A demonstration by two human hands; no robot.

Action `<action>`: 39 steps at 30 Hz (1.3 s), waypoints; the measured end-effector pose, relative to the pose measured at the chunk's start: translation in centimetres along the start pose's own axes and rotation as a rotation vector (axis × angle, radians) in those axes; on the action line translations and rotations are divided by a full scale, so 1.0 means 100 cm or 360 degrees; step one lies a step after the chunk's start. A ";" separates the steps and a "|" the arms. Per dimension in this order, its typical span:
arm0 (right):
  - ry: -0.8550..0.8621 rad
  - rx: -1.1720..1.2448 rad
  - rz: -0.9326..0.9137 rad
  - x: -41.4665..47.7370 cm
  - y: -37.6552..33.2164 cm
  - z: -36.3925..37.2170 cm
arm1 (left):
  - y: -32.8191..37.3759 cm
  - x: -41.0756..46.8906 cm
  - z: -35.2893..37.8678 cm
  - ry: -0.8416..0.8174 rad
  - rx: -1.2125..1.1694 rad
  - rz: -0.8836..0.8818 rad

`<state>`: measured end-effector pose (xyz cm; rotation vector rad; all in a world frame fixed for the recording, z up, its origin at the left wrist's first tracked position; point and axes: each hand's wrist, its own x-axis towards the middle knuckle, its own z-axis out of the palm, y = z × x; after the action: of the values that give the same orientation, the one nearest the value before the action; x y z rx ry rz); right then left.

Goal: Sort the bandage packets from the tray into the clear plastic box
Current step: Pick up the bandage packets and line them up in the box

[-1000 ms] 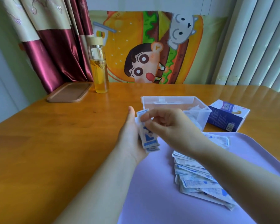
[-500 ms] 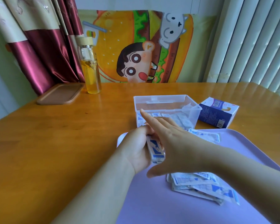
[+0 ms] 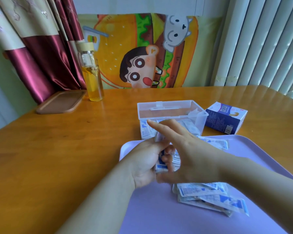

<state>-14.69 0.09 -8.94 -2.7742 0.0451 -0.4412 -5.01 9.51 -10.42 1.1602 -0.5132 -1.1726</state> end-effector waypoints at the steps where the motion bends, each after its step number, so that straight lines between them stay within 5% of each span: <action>1: 0.0120 0.0192 0.0009 0.000 0.000 -0.001 | 0.001 0.000 -0.002 0.0007 0.0050 0.0001; 4: 0.0203 0.0594 0.0244 -0.001 0.002 -0.016 | 0.004 -0.003 -0.006 -0.0047 0.0306 0.0052; 10: 0.0051 0.0445 0.0357 -0.004 0.004 -0.028 | 0.004 -0.007 -0.006 -0.0239 0.0855 0.0128; 14: 0.0434 0.0254 0.0389 0.002 0.010 -0.031 | 0.008 0.000 -0.001 0.0001 0.1041 0.0466; 19: 0.0690 0.0846 0.0405 0.026 0.013 -0.042 | 0.028 0.005 0.003 0.0139 0.1125 0.0844; 26: 0.0454 0.1283 0.0514 0.044 0.035 -0.060 | 0.065 0.028 0.014 0.0045 0.1292 0.0905; 33: 0.0750 0.0969 0.0755 0.073 0.060 -0.080 | 0.084 0.058 -0.001 0.0405 0.1891 0.0998; 39: 0.0103 0.0340 0.1193 0.101 0.093 -0.069 | 0.081 0.064 -0.028 0.0541 0.2412 0.0521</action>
<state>-7.03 -11.75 -2.81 -2.3039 0.9495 -0.3037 3.15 4.51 -5.69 2.3413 -1.3443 -0.0958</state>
